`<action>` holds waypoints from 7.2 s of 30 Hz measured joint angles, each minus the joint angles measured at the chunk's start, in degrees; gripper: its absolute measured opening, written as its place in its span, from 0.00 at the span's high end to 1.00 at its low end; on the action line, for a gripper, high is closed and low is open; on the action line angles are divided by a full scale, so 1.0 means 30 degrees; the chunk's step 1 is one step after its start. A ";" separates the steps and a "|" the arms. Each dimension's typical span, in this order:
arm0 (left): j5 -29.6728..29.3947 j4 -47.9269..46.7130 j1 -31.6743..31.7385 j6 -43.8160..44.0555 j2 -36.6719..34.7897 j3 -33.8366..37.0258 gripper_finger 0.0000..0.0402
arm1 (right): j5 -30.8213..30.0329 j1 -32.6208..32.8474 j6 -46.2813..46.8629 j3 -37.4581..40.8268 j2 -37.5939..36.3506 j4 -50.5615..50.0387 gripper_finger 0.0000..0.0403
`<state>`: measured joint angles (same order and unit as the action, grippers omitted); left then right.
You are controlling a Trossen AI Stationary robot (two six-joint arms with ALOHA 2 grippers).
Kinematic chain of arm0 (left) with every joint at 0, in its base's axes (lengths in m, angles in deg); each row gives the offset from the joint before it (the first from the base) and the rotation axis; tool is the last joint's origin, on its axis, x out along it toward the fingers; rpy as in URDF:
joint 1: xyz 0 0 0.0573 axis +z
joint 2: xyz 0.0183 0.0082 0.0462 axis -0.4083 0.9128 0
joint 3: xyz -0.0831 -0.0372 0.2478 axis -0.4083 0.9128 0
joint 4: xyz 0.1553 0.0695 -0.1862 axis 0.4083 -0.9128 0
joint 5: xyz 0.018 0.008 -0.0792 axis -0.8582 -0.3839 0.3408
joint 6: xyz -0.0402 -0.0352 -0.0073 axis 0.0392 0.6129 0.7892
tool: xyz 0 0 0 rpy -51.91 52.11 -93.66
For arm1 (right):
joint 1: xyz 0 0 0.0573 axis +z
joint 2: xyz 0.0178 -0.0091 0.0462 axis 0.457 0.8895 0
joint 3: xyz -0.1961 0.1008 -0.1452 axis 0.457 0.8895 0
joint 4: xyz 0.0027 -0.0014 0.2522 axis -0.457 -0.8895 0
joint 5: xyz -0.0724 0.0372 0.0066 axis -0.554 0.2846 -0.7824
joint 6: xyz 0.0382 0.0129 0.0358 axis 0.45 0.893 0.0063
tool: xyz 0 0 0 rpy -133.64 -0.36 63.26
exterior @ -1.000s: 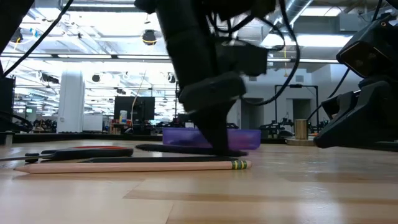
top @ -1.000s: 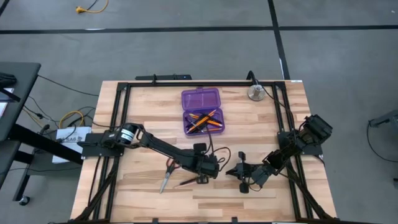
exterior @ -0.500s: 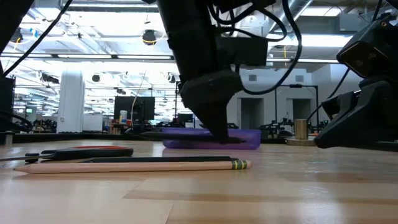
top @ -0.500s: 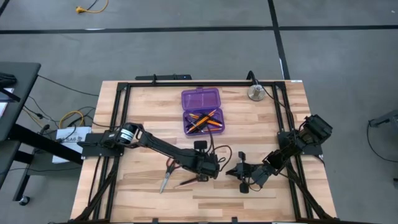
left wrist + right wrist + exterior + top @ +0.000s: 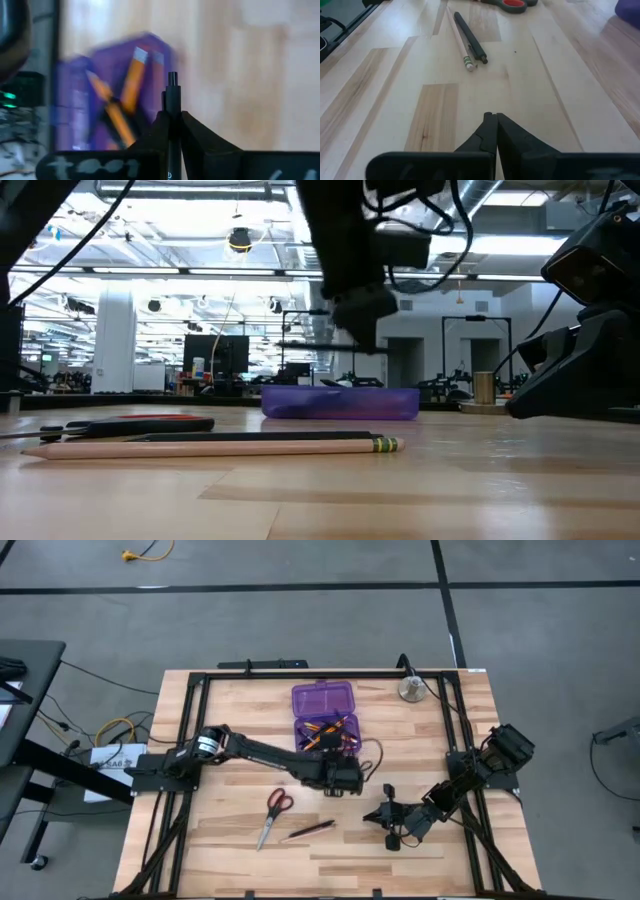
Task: Pick & place school supplies into a supply box
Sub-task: Put the black pen into the purple supply box
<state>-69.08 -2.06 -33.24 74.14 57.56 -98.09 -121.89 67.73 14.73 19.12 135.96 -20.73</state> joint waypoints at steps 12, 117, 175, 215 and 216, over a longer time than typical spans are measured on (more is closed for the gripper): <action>0.2971 -0.0029 0.3457 -0.4591 -0.0008 -0.0806 0.89 | 0.0204 0.0000 0.0044 0.0000 0.0000 0.0000 1.00; 0.6440 0.7816 -0.4962 0.9360 -0.1268 0.7109 0.70 | 0.0801 0.2244 0.0495 -0.1945 0.0000 0.0626 1.00; 0.0309 -0.1623 0.2268 -0.5079 -0.0387 0.0273 1.00 | 0.0860 0.2321 0.1220 -0.1931 0.0000 -0.1395 1.00; 0.8109 0.1916 0.1079 -1.2895 0.2797 0.0103 0.67 | 0.0838 0.2732 0.1326 -0.1931 -0.0002 -0.3077 1.00; 0.8280 0.1904 0.1182 -1.2871 0.2848 0.0090 0.68 | 0.0845 0.2732 0.1326 -0.1931 -0.0007 -0.3101 1.00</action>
<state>-44.24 3.65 -29.70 35.53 66.10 -97.81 -119.36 75.92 18.71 13.32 135.94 -30.03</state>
